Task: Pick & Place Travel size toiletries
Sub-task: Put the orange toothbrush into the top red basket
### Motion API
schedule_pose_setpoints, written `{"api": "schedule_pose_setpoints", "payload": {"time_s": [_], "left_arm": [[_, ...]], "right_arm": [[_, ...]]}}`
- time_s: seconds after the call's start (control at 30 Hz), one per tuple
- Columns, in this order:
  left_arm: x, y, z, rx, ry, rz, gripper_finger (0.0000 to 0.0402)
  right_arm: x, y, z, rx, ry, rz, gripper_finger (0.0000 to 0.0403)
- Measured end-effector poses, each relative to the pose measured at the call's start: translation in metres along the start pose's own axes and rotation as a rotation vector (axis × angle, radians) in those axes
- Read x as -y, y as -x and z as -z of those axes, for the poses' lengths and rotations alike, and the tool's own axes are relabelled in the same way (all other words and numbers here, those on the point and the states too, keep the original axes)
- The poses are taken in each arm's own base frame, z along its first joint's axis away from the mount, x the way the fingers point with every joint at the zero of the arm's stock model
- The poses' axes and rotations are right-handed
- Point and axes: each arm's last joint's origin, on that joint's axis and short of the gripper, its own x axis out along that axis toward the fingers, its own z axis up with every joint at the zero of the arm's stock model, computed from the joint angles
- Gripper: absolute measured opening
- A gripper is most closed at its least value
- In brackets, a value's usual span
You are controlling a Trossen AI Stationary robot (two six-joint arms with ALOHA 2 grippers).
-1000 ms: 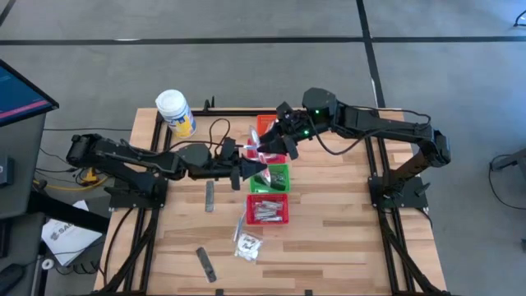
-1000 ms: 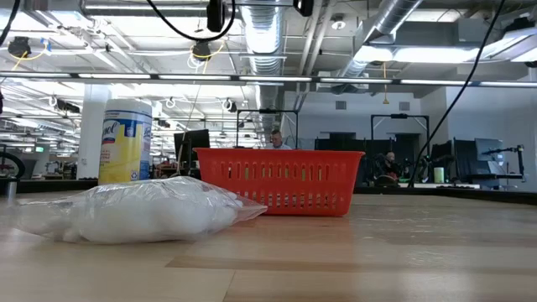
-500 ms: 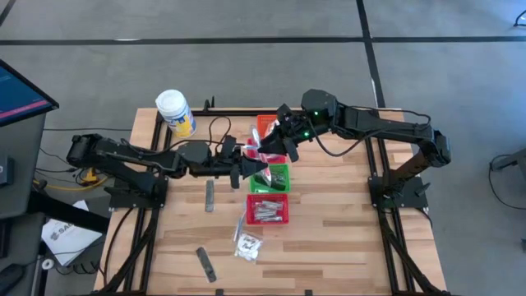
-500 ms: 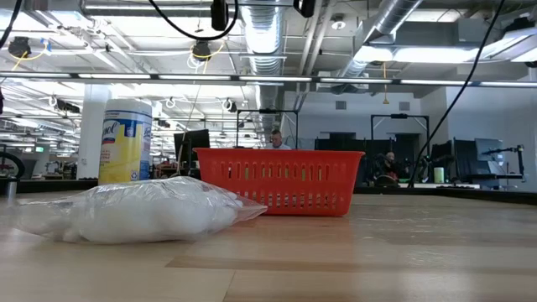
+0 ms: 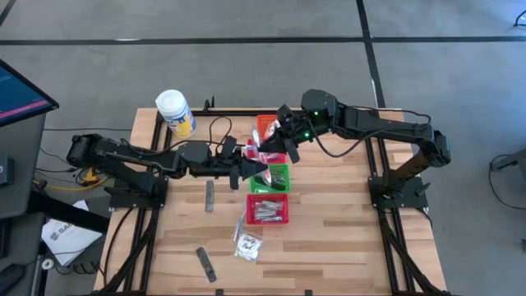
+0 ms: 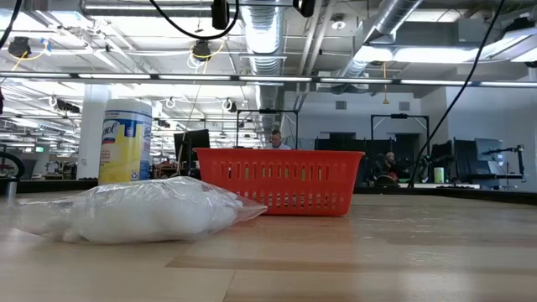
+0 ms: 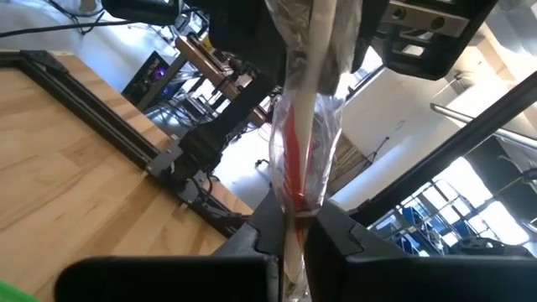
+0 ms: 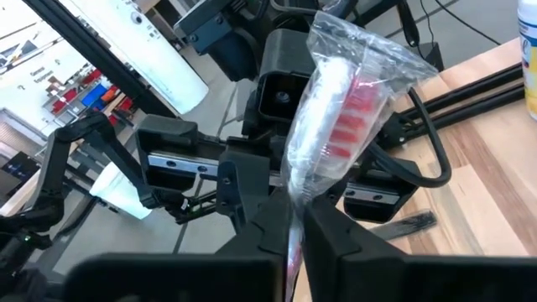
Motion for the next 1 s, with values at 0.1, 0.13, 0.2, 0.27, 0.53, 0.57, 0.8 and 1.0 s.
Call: {"api": "schedule_pose_setpoints", "payload": {"time_s": [0.1,0.13,0.2,0.27,0.53,0.57,0.8,1.0], "left_arm": [[0.0,0.0,0.0,0.0,0.0,-0.002,0.0017],[0.0,0.0,0.0,0.001,0.0,-0.003,0.0022],[0.001,0.001,0.0,-0.005,0.016,0.007,0.0035],[0.003,0.004,-0.003,0.0,0.027,0.016,0.0055],[0.019,0.029,-0.027,0.129,0.058,0.04,0.0177],[0.022,0.032,-0.031,0.147,0.052,0.044,0.0193],[0.034,0.054,-0.046,0.243,0.012,0.054,0.0269],[0.034,0.054,-0.046,0.281,0.014,0.019,0.028]], "right_arm": [[0.0,0.0,0.0,-0.005,-0.003,0.003,0.0011],[0.0,0.0,0.001,-0.006,-0.004,0.004,0.0007],[0.001,0.001,0.0,-0.004,-0.005,0.007,0.0005],[0.003,0.004,-0.002,0.005,-0.007,0.013,0.0005],[0.008,0.014,-0.008,0.021,-0.024,0.005,0.0002],[0.007,0.015,-0.009,0.026,-0.027,0.002,0.0002],[0.001,0.033,-0.031,0.196,-0.043,-0.073,0.0001],[-0.017,0.069,-0.062,0.503,-0.003,-0.177,0.0]]}}
